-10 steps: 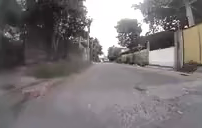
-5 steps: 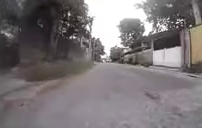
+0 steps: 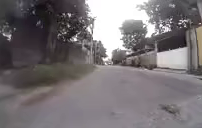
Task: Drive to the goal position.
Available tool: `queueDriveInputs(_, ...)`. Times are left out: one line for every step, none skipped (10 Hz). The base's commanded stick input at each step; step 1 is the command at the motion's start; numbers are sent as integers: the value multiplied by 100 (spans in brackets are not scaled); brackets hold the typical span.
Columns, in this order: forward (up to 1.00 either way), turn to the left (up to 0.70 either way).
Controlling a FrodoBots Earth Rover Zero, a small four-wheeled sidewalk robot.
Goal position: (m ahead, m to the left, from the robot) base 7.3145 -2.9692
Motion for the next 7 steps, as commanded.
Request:
queueDriveInputs(100, 0)
queueDriveInputs(100, 0)
queueDriveInputs(100, 0)
queueDriveInputs(100, 0)
queueDriveInputs(100, 0)
queueDriveInputs(100, 0)
queueDriveInputs(100, 0)
